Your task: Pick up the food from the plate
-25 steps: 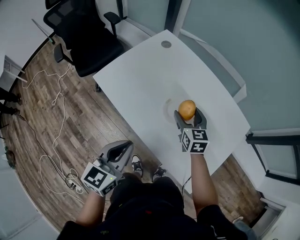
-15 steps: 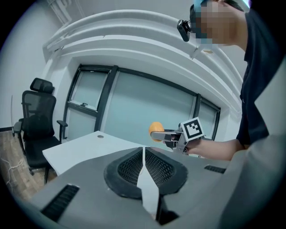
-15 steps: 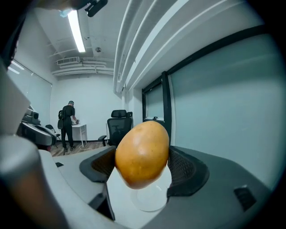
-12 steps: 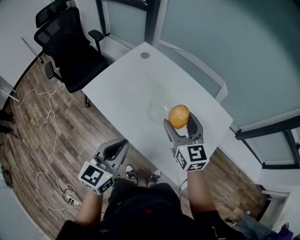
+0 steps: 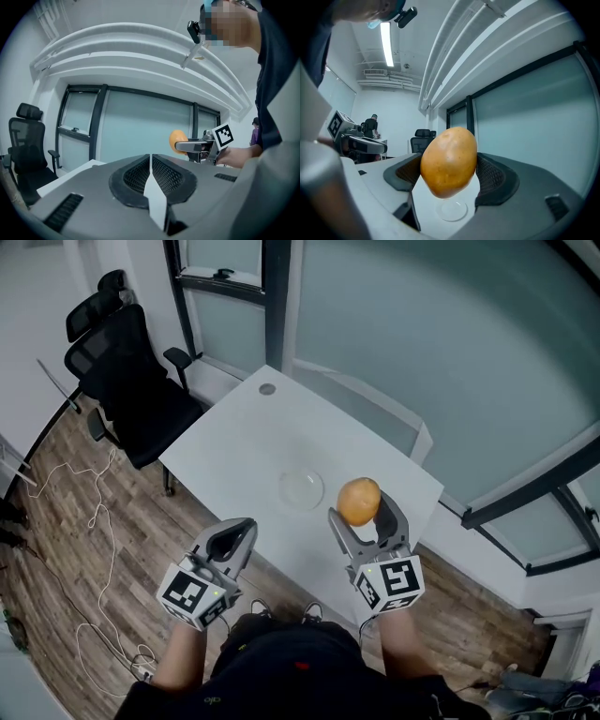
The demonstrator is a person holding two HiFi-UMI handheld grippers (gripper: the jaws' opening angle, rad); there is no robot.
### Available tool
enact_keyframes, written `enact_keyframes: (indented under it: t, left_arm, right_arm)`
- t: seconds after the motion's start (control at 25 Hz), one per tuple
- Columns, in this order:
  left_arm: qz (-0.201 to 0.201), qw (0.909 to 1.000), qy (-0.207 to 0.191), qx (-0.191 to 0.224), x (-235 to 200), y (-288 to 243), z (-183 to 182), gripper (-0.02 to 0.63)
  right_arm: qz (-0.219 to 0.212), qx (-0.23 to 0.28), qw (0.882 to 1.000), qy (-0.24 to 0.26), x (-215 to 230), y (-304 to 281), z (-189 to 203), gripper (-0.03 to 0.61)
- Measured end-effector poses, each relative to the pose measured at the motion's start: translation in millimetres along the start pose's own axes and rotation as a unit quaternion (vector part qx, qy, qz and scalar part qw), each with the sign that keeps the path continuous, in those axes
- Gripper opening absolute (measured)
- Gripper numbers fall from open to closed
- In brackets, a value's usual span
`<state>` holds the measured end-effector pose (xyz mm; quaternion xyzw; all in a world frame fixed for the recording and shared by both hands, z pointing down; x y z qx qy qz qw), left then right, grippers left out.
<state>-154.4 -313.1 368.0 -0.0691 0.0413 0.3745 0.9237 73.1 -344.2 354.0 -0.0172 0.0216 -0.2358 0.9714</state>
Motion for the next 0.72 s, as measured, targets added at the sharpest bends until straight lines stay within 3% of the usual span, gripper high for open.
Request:
enact_keyframes:
  t: [0.44,0.72]
  left_arm:
    - [0.026,0.9987,-0.030,0.033,16.3,-6.8,-20.4,0.034]
    - [0.024,0.9989,-0.027,0.031,17.3,-2.9,-21.3,0.034]
  right_arm:
    - [-0.004,0.017,1.000,0.010,-5.6,20.8,-16.7,0.377]
    - [-0.003,0.019,1.000,0.012,-7.6,19.9,-20.3,0.377]
Point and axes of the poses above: the fingertips, and each gripper's own axes: y backward along the fingers, x to its right, z out of its underside, the point moved 5 cm from there along y, backward along the fingers, and after that the axes turned 2 degrees about x, right-handed, at the moved point
